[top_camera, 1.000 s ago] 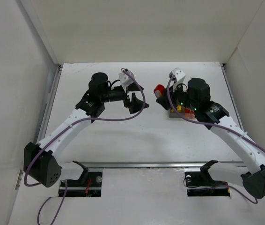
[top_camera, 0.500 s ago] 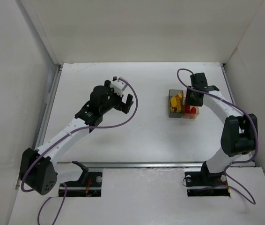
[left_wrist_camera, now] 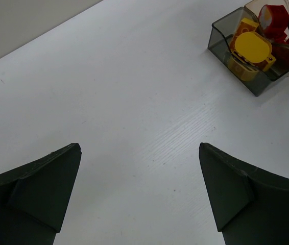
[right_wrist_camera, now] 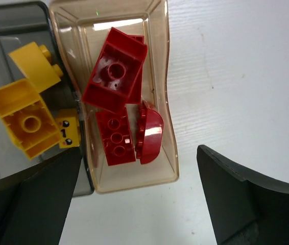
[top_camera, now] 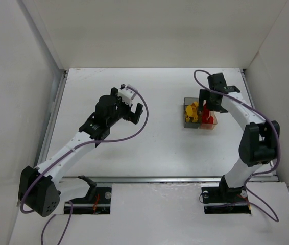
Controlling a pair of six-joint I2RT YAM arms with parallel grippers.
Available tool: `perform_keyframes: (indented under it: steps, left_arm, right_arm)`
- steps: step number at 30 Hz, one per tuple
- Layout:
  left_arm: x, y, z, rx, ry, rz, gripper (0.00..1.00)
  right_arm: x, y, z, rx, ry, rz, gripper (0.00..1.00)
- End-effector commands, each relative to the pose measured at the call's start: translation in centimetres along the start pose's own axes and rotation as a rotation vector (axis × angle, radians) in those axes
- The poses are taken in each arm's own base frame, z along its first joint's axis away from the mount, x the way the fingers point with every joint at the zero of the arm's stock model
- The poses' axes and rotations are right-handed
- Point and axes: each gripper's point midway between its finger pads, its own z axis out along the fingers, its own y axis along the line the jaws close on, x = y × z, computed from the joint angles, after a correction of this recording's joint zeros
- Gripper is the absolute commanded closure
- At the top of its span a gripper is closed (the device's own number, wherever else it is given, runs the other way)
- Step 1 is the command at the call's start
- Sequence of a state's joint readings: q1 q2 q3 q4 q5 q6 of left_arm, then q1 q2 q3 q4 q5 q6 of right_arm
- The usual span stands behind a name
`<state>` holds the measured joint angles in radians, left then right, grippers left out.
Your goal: Sort the legos into containers by color
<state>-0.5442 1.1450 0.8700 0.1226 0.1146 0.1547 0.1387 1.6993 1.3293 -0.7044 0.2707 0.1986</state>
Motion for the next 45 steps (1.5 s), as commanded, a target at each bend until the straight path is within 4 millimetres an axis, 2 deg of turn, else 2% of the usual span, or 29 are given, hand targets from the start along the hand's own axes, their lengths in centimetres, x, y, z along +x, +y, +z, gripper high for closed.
perform_keyframes:
  steps: [1,3,4,5,7,8,9,10,11,12,13,14,15,16,17,18,20,21,22,25,26,27,29,31,33,35,45]
  left_arm:
    - [-1.6,0.4,-0.8,-0.02,-0.06,0.003,0.0]
    - [-1.6,0.4,-0.8,-0.02,-0.06,0.002,0.0]
    - [-2.2,0.4,-0.9,-0.021,-0.071,0.003,0.0]
    - [-2.4,0.4,-0.9,-0.022,-0.08,0.004,0.0]
    - [-3.0,1.0,-1.2,-0.052,-0.099,0.004,0.0]
    - [-3.3,1.4,-1.5,-0.075,-0.109,0.003,0.0]
    - [-2.6,1.5,-1.4,-0.083,-0.095,0.002,0.0]
    - [-2.1,1.4,-1.7,-0.082,-0.083,0.002,0.0]
    - [-2.1,1.6,-1.7,-0.093,-0.082,0.001,0.0]
    - [-1.6,1.5,-1.9,-0.092,-0.069,0.001,0.0]
    - [-1.3,1.5,-2.2,-0.092,-0.069,0.001,0.0]
    - [-1.1,1.6,-2.2,-0.101,-0.059,0.0,0.0]
    - [-0.3,1.6,-2.4,-0.101,-0.05,0.0,0.0]
    - [-0.7,1.8,-2.8,-0.117,-0.062,0.0,0.0]
    - [0.2,2.0,-2.7,-0.131,-0.043,-0.001,0.0]
    - [0.1,2.3,-3.0,-0.146,-0.055,-0.001,0.0]
    - [1.1,2.9,-3.3,-0.189,-0.041,-0.003,0.0]
    - [1.1,3.2,-3.4,-0.205,-0.05,-0.003,0.0]
    - [1.1,3.4,-3.5,-0.216,-0.049,-0.004,0.0]
    - [1.7,3.5,-3.7,-0.227,-0.047,-0.004,0.0]
    - [1.4,3.5,-3.8,-0.227,-0.056,-0.004,0.0]
    - [1.9,3.5,-3.8,-0.227,-0.047,-0.004,0.0]
    - [1.4,3.5,-4.0,-0.228,-0.065,-0.005,0.0]
    - [1.6,3.5,-3.9,-0.228,-0.066,-0.005,0.0]
    - [1.3,3.5,-4.1,-0.229,-0.076,-0.005,0.0]
    - [1.7,3.4,-4.1,-0.228,-0.068,-0.014,0.0]
    - [1.6,2.7,-4.3,-0.201,-0.08,-0.021,0.0]
  right_arm:
    - [-5.5,-1.0,-6.4,-0.015,-0.174,0.073,0.0]
    - [-7.1,-0.6,-9.0,-0.073,-0.242,0.09,0.0]
    - [-8.3,-0.8,-11.6,-0.105,-0.327,0.112,0.0]
    - [-9.0,-1.1,-13.0,-0.119,-0.376,0.135,0.0]
    - [-9.7,-3.1,-16.3,-0.087,-0.483,0.18,0.0]
    - [-10.0,-4.8,-17.0,-0.038,-0.524,0.215,0.0]
    - [-9.9,-8.5,-17.4,0.103,-0.558,0.279,0.0]
    - [-8.6,-10.7,-16.7,0.198,-0.546,0.293,0.0]
    - [-8.1,-13.4,-17.7,0.285,-0.585,0.338,0.0]
    - [-7.2,-15.9,-17.9,0.378,-0.586,0.382,0.0]
    - [-5.3,-20.6,-18.5,0.546,-0.568,0.466,0.0]
    - [-3.7,-22.7,-19.8,0.613,-0.584,0.528,0.0]
    - [-1.9,-25.9,-21.4,0.72,-0.602,0.638,0.0]
    - [-0.7,-27.0,-22.8,0.764,-0.629,0.692,0.0]
    - [0.5,-27.6,-23.6,0.799,-0.656,0.73,0.0]
    - [1.1,-27.9,-26.9,0.8,-0.788,0.797,0.0]
    - [1.5,-27.6,-28.8,0.756,-0.897,0.813,0.0]
    - [2.4,-27.1,-29.4,0.729,-0.943,0.793,0.0]
    - [2.0,-26.8,-30.0,0.692,-0.994,0.788,0.0]
    - [0.8,-24.2,-29.0,0.524,-1.012,0.625,0.0]
    - [-0.1,-22.5,-28.3,0.422,-1.003,0.547,0.0]
    - [-0.2,-21.8,-27.8,0.386,-0.987,0.508,0.0]
    - [-0.1,-21.1,-27.3,0.346,-0.97,0.502,0.0]
    - [0.3,-21.8,-27.7,0.374,-0.978,0.587,0.0]
    - [0.8,-22.6,-29.1,0.388,-1.042,0.726,0.0]
    - [0.9,-22.7,-30.2,0.367,-1.094,0.79,0.0]
    - [1.5,-22.5,-31.3,0.343,-1.125,0.827,0.0]
